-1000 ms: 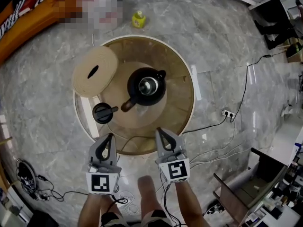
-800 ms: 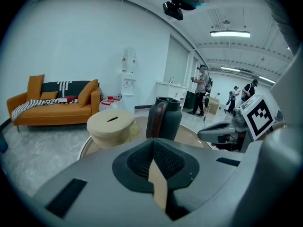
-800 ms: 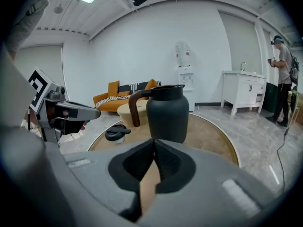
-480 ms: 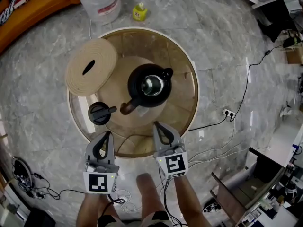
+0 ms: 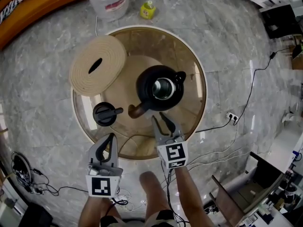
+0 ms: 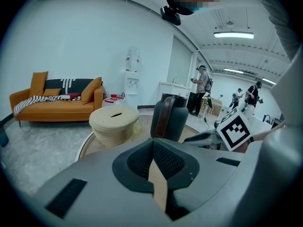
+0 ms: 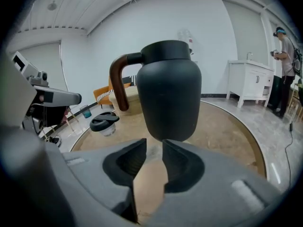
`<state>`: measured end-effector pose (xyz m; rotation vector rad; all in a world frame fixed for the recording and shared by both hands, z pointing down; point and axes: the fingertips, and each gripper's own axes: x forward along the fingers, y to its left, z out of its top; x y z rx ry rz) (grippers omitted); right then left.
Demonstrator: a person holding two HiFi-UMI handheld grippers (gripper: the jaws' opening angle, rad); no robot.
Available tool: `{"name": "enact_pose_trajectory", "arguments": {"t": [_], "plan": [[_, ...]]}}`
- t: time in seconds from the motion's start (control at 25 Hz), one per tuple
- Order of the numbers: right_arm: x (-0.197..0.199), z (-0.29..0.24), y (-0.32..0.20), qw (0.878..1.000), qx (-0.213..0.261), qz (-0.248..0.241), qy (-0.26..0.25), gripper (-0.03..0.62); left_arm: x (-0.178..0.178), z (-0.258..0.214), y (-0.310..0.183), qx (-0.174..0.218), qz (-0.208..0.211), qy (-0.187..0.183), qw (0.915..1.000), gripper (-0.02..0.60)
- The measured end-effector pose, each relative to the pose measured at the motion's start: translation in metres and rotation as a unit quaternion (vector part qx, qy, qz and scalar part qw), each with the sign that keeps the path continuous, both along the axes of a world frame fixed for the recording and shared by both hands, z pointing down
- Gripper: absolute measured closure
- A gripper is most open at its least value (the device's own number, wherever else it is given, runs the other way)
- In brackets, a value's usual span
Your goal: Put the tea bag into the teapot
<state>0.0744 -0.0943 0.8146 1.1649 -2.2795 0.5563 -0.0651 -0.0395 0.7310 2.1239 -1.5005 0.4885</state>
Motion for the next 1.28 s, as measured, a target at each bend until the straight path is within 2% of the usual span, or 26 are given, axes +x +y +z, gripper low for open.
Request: {"name": "enact_pose_trajectory", "arguments": {"t": [0.36,0.44,0.56,1.0,1.28], "plan": [[-0.009,0.016,-0.002,1.0,-0.006,-0.008,0.003,0.499,-0.008,0.005,0.006,-0.002,-0.013,0.002,0.9999,0.566],[-0.01,0.014,-0.002,1.0,-0.001,-0.008,0.008,0.556,-0.009,0.005,0.008,-0.005,-0.013,0.002,0.9999,0.568],[-0.01,0.014,0.0,1.0,0.001,-0.007,0.011,0.591,-0.009,0.004,0.009,-0.001,-0.013,0.002,0.9999,0.566],[-0.007,-0.005,0.001,1.0,0.016,-0.003,0.005,0.593,-0.008,-0.008,0.007,0.005,-0.007,-0.004,1.0,0.567],[0.0,-0.041,0.002,1.0,0.031,0.006,0.002,0.594,0.002,-0.04,-0.001,0.023,0.006,-0.001,0.9997,0.568]]}}
